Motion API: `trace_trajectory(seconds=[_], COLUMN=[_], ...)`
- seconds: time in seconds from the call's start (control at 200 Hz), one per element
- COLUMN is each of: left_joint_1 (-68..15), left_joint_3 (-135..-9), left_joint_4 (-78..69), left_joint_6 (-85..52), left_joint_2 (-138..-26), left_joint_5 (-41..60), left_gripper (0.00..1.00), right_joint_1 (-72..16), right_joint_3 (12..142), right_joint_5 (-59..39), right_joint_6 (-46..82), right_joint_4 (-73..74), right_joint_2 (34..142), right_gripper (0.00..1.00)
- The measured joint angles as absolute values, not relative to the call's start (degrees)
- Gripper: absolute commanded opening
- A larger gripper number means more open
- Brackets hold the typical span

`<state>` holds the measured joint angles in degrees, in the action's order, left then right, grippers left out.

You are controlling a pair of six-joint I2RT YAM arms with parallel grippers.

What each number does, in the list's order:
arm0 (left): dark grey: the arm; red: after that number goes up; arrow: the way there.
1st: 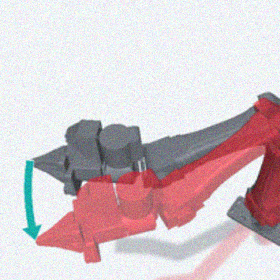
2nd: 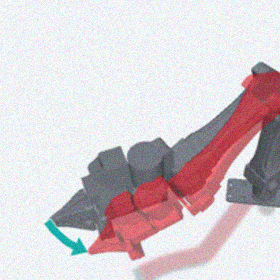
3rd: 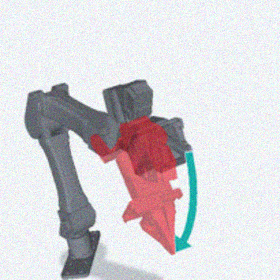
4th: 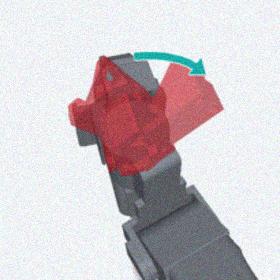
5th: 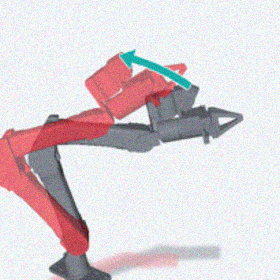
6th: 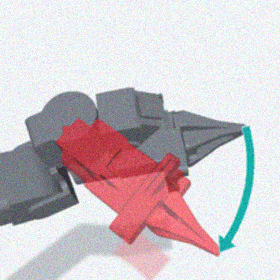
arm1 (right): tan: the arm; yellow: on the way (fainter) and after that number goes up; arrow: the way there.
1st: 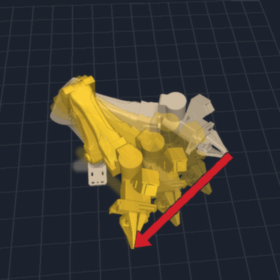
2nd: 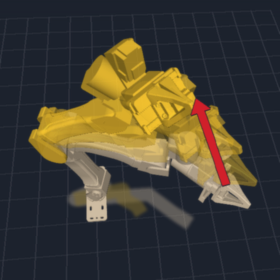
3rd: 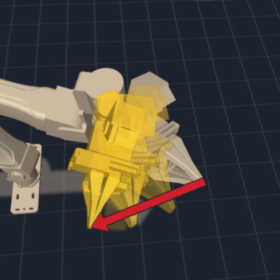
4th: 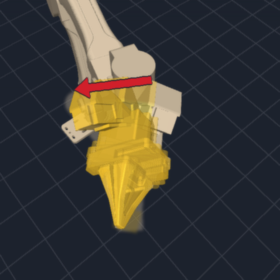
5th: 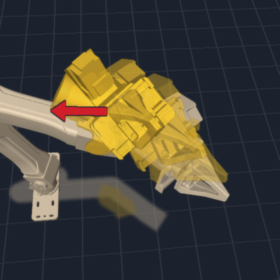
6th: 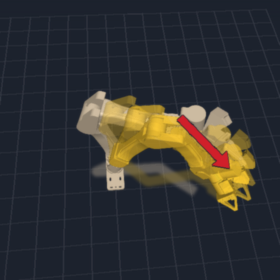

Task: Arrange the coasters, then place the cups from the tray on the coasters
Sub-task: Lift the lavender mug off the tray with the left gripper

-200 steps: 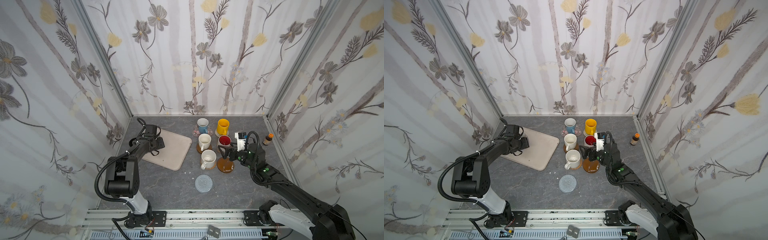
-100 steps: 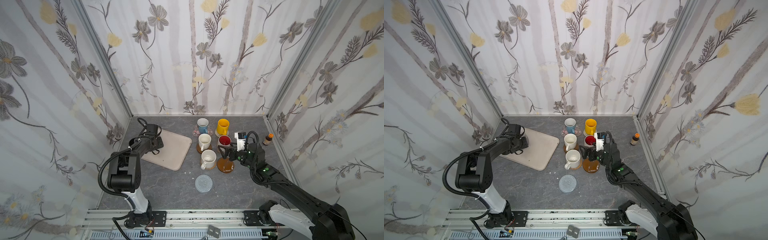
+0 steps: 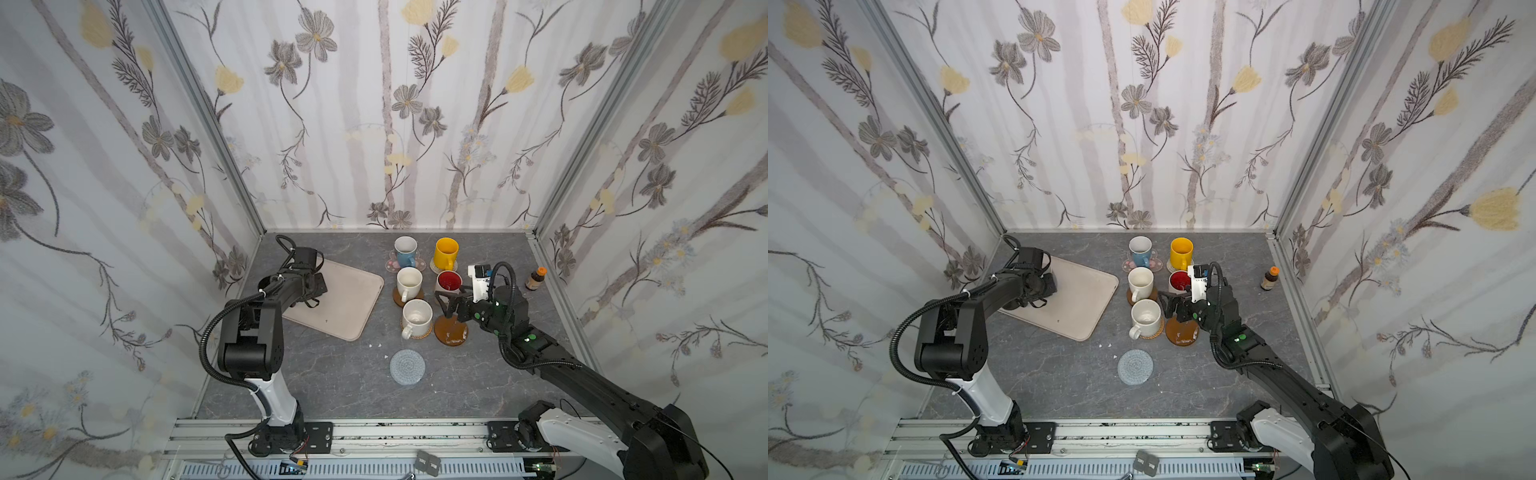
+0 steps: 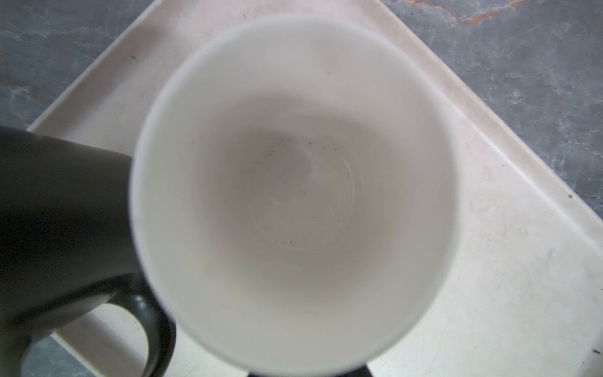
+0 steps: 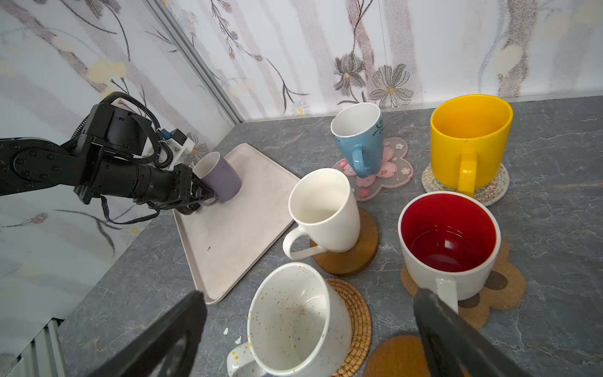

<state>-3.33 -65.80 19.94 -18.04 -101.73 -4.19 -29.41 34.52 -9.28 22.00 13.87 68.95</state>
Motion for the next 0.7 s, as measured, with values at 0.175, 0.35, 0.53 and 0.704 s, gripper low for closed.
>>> trace_trajectory(seconds=[0.175, 0.35, 0.53, 0.704], left_joint_1=[-3.31, -3.42, -4.32, -5.32], left_joint_3=[-65.87, -65.87, -65.87, -65.87], left_joint_4=[20.14, 21.54, 21.65, 21.65], left_joint_6=[-17.96, -17.87, -17.28, -16.43], left_joint_2=[-101.47, -99.92, -97.60, -94.56], left_joint_5=[-4.32, -4.25, -4.29, -4.32], left_gripper=[0.05, 0.00, 0.00, 0.00], right_joint_1=[-29.41, -29.41, -29.41, -29.39], right_joint_3=[34.54, 34.59, 34.59, 34.59], right_joint_5=[-9.28, -9.28, -9.26, -9.23], right_joint_6=[22.00, 22.00, 22.00, 22.00], right_joint_4=[13.87, 13.85, 13.85, 13.85], right_joint_2=[69.06, 69.10, 69.01, 68.90], right_gripper=[1.00, 1.00, 1.00, 1.00])
